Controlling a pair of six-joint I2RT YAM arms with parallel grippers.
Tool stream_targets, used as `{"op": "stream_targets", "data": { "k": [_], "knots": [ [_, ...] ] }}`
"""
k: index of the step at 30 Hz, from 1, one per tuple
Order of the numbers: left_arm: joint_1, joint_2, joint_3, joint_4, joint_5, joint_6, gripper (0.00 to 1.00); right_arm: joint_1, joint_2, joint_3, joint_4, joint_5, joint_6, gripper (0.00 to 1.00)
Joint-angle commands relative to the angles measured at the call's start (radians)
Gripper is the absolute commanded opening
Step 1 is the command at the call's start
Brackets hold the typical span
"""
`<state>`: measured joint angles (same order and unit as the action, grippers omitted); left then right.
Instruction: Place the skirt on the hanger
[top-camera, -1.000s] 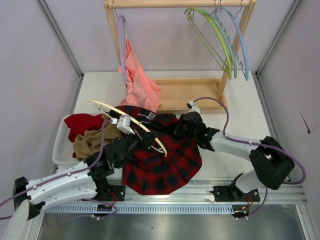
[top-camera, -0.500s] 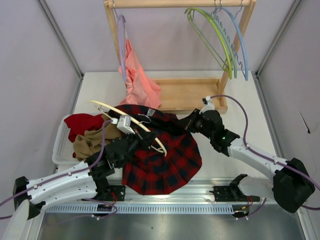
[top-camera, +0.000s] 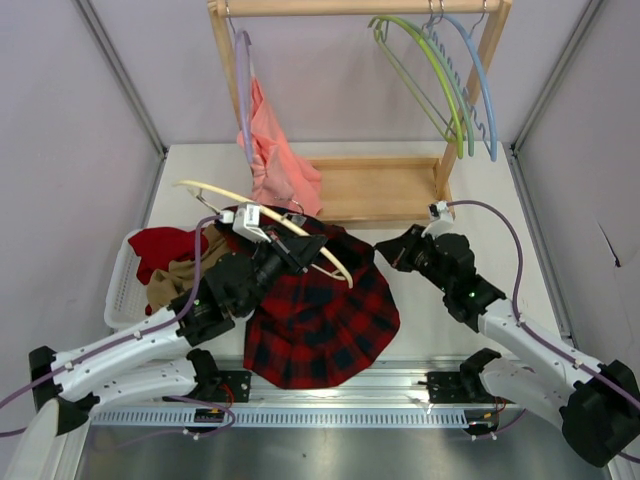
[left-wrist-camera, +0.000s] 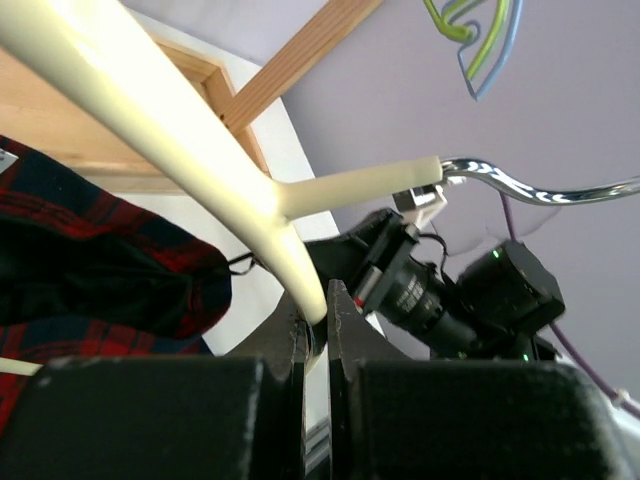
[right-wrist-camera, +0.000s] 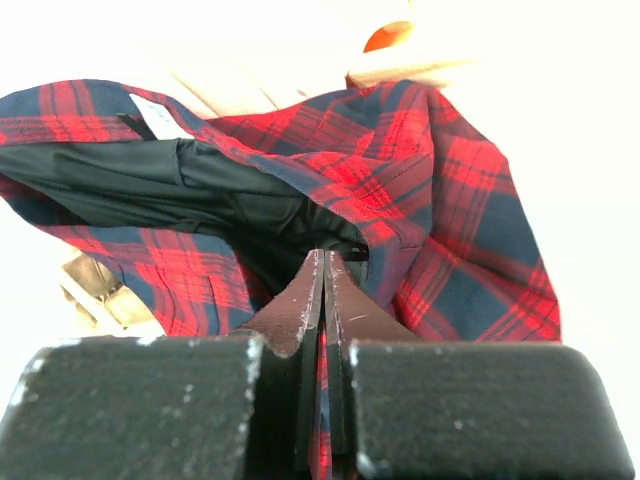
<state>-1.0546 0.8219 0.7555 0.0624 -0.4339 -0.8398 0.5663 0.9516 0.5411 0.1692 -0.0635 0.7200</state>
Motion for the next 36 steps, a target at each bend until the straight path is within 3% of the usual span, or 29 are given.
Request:
{"op": "stream_targets", "data": {
  "k": [1,11,25,36],
  "knots": [
    [0.044,0.043,0.061,0.114,0.004,0.025,0.00,-0.009,-0.039,-0.004,0.049,-0.024,-0.050,0.00],
    [0.082,0.114,0.050,0.301,-0.005,-0.021,0.00,-0.008,-0.013,-0.013,0.156,-0.090,-0.027,0.00],
    [0.133,0.212,0.056,0.525,0.066,-0.041,0.00,-0.009,-0.043,-0.023,0.136,-0.094,-0.054,0.00],
    [0.157,0.255,-0.022,0.720,0.283,-0.001,0.00,-0.031,-0.065,-0.021,0.164,-0.137,-0.059,0.00]
  ]
}}
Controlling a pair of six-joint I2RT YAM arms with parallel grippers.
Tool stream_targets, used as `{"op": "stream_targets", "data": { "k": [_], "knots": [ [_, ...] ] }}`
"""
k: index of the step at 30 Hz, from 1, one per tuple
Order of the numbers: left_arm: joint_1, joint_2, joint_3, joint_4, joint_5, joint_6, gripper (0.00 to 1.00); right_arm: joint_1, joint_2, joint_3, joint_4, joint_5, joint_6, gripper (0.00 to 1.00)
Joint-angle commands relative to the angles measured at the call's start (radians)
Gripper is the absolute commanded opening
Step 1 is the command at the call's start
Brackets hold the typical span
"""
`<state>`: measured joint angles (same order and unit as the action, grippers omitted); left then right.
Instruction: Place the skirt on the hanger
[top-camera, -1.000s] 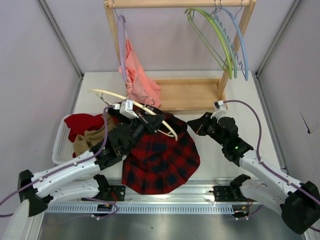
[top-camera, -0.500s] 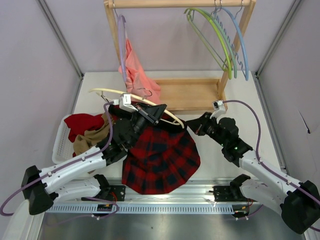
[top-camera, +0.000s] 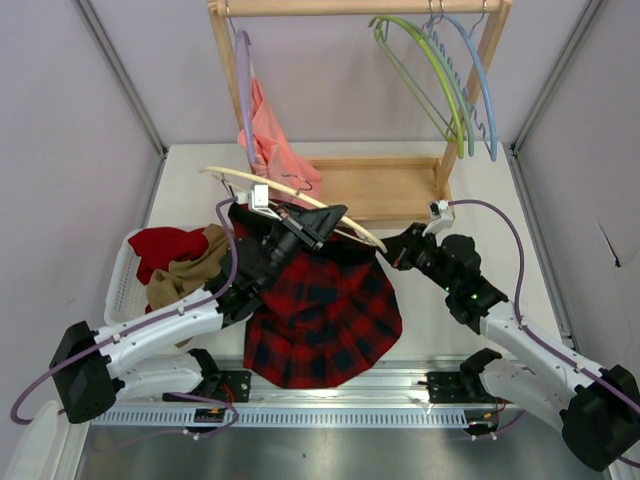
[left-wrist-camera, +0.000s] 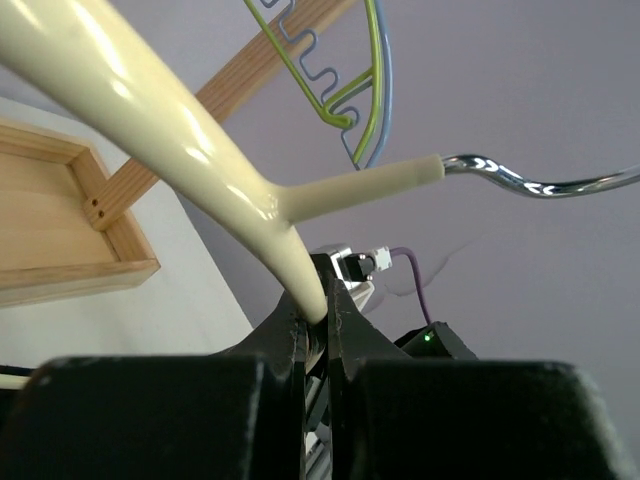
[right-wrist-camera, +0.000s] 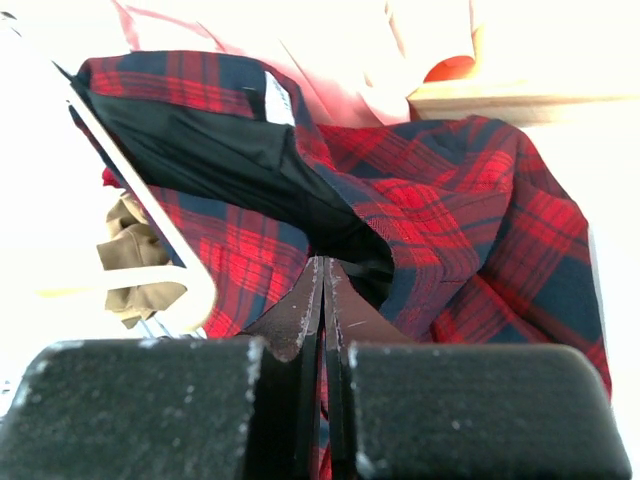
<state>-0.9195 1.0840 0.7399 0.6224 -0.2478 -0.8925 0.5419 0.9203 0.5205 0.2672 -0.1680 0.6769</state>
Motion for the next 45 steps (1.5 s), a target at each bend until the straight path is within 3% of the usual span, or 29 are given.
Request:
{"op": "stream_targets", "data": {
  "k": [1,11,25,33,45],
  "knots": [
    [0.034,-0.010,-0.023,0.165,0.110,0.053,0.00,-0.007,-0.037,-0.002,0.061,-0.033,-0.016,0.00],
    [0.087,-0.079,-0.139,0.233,0.130,0.082,0.00,-0.011,-0.069,-0.001,0.046,-0.094,-0.040,0.00],
    [0.090,0.010,-0.171,0.356,0.294,0.069,0.00,-0.011,-0.058,0.024,0.055,-0.149,-0.062,0.00],
    [0.090,-0.001,-0.206,0.382,0.381,0.078,0.00,-0.011,-0.040,0.036,0.031,-0.133,-0.074,0.00],
    [0.088,-0.079,-0.264,0.332,0.384,0.046,0.00,-0.010,-0.014,0.065,-0.030,-0.030,-0.080,0.00]
  ]
}}
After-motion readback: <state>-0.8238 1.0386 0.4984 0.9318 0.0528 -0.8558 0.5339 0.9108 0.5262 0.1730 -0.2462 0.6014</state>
